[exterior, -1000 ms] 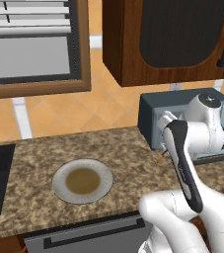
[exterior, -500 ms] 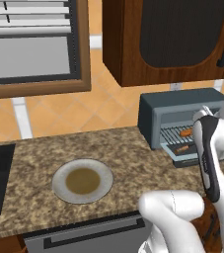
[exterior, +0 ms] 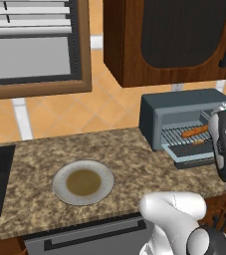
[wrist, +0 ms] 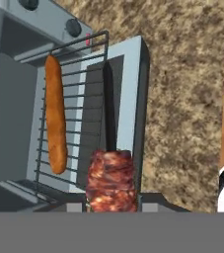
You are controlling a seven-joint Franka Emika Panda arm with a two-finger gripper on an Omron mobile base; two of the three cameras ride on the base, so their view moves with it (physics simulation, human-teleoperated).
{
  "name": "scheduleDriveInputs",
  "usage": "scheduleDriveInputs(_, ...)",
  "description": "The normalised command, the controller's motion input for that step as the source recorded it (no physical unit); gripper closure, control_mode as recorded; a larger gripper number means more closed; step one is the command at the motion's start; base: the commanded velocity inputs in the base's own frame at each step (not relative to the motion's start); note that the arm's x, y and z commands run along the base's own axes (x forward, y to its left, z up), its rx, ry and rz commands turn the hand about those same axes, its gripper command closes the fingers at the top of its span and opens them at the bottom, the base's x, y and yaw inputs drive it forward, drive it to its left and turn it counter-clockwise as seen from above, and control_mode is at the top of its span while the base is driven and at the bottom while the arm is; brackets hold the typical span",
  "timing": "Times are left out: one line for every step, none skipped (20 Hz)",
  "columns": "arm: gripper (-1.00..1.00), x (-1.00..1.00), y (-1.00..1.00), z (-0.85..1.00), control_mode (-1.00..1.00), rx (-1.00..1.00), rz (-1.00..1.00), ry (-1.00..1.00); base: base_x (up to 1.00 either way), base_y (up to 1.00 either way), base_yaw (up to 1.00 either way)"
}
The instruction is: Pick up the kebab skewer and baguette bread, and place them inside the toaster oven. Close the toaster oven door and start by setting the timer.
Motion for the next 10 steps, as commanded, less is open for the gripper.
scheduleDriveInputs(1.00, 0.63, -0.44, 0.00, -1.00, 0.00, 0.05, 0.00, 0.00, 0.00, 0.00)
scheduleDriveInputs(1.00, 0.61, -0.46, 0.00, -1.00, 0.00, 0.04, 0.00, 0.00, 0.00, 0.00)
scheduleDriveInputs(1.00, 0.58, -0.47, 0.00, -1.00, 0.00, 0.03, 0.00, 0.00, 0.00, 0.00)
scheduleDriveInputs(1.00, 0.56, -0.47, 0.00, -1.00, 0.00, 0.03, 0.00, 0.00, 0.00, 0.00)
scheduleDriveInputs(1.00, 0.56, -0.48, 0.00, -1.00, 0.00, 0.01, 0.00, 0.00, 0.00, 0.00)
scheduleDriveInputs(1.00, 0.56, -0.45, 0.00, -1.00, 0.00, 0.00, 0.00, 0.00, 0.00, 0.00)
scheduleDriveInputs(1.00, 0.51, -0.39, -0.08, -1.00, 0.00, 0.00, 0.00, 0.00, 0.00, 0.00)
scheduleDriveInputs(1.00, 0.51, -0.42, -0.08, -1.00, 0.00, 0.00, 0.00, 0.00, 0.00, 0.00)
scheduleDriveInputs(1.00, 0.50, -0.37, -0.09, -1.00, 0.00, 0.00, 0.00, 0.00, 0.00, 0.00)
scheduleDriveInputs(1.00, 0.49, -0.32, -0.11, -1.00, 0.00, 0.00, 0.02, 0.00, 0.00, 0.00)
